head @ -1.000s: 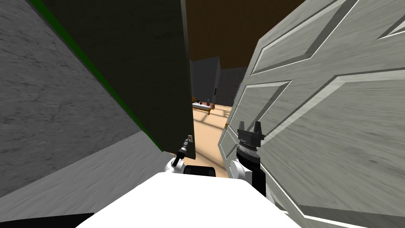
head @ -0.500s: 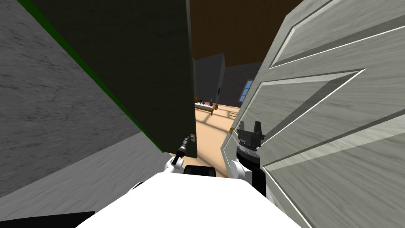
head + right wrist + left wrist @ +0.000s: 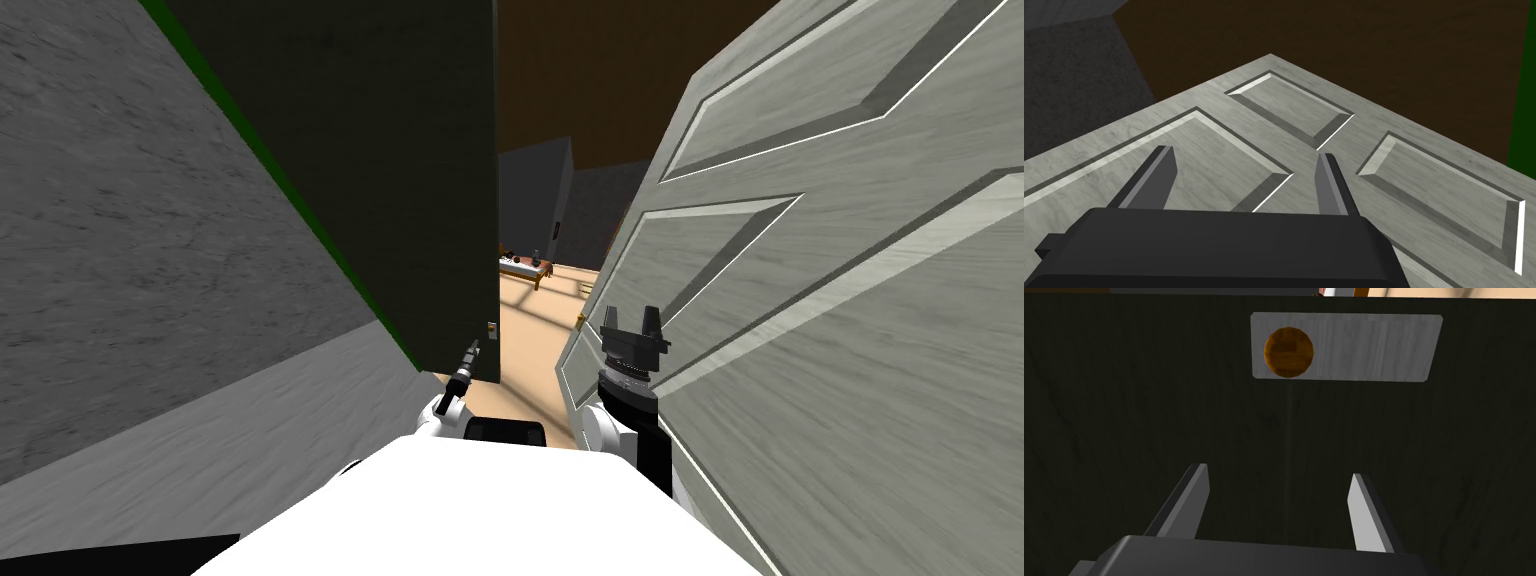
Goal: Push the door open
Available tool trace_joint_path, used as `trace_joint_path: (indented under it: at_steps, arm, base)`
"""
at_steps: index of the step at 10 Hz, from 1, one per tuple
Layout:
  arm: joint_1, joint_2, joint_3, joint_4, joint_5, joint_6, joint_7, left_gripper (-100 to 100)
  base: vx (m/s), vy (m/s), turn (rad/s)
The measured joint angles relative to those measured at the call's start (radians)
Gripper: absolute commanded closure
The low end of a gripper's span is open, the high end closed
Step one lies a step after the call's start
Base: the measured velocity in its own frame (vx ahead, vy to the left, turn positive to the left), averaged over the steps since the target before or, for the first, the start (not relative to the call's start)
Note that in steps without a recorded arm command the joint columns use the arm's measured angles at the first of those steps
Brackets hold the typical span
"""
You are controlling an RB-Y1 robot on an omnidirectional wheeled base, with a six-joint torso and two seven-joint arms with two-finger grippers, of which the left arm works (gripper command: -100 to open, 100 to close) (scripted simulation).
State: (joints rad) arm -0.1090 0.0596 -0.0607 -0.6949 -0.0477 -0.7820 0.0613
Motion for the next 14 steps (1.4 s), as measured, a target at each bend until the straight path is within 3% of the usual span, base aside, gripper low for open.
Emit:
trace_joint_path:
  at_steps: [3, 8, 13, 14]
  arm:
    - [-0.003, -0.019, 0.001, 0.002, 0.005, 0.006, 0.003, -100]
    - [0.001, -0.004, 0.008, 0.005, 0.008, -0.007, -0.002, -100]
    - [0.004, -0.015, 0.018, 0.017, 0.012, -0.030, -0.009, -100]
    - [0.005, -0.016, 0.018, 0.017, 0.012, -0.032, -0.009, 100]
  base:
    - [-0.062, -0.044, 0.004]
    - [0.192, -0.030, -0.022]
    - [0.168, -0.027, -0.017]
    - [-0.017, 0.001, -0.007]
